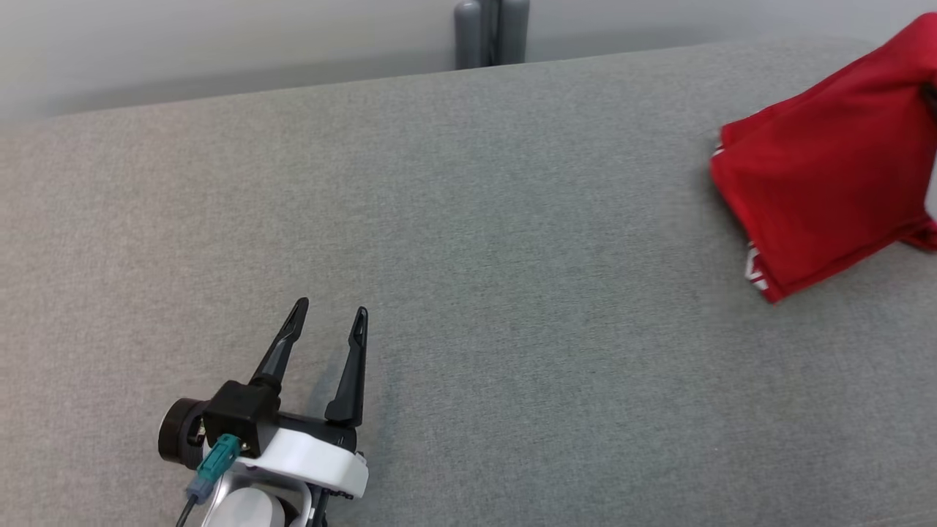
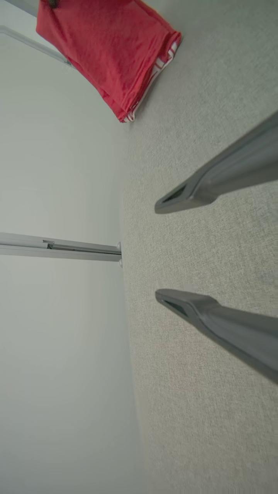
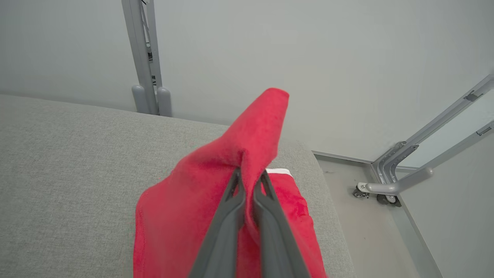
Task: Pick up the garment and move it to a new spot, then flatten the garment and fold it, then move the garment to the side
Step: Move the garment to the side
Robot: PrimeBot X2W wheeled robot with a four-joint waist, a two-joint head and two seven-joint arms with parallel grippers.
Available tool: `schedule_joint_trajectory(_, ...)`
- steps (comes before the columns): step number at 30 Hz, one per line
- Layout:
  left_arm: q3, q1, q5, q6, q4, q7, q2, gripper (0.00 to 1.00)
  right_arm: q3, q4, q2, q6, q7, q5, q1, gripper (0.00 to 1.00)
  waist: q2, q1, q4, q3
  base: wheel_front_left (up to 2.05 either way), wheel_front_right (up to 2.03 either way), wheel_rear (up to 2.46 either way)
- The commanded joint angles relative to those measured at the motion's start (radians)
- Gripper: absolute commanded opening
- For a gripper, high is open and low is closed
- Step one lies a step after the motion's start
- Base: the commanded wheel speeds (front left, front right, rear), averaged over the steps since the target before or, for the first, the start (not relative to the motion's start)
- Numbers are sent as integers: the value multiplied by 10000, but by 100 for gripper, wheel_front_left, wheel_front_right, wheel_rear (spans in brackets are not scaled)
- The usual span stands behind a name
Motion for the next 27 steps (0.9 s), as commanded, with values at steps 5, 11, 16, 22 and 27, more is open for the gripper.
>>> schedule_joint_trajectory(5, 54, -174, 128, 21, -96, -40, 50, 100, 111, 392, -750, -1, -35, -263, -437, 0, 0, 0, 368, 388, 0, 0, 0)
schedule_joint_trajectory(11, 108, -387, 270, -10, -242, -40, 149, 100, 9, 1220, -1422, -2, -376, -674, -873, 0, 0, 0, 693, 1087, 0, 0, 0)
schedule_joint_trajectory(16, 100, -664, 398, -32, -347, -40, 270, 100, -326, 2251, -1562, -2, -772, -1235, -1274, 0, 0, 0, 939, 1784, 0, 0, 0)
schedule_joint_trajectory(22, 83, -904, 516, -30, -484, -40, 412, 100, -842, 3587, -1712, -2, -1235, -1900, -1705, 0, 0, 0, 1164, 2358, 0, 0, 0)
schedule_joint_trajectory(27, 95, -892, 537, 24, -602, -40, 501, 100, -1256, 4425, -1783, -2, -1794, -2451, -2036, 0, 0, 0, 1205, 2614, 0, 0, 0)
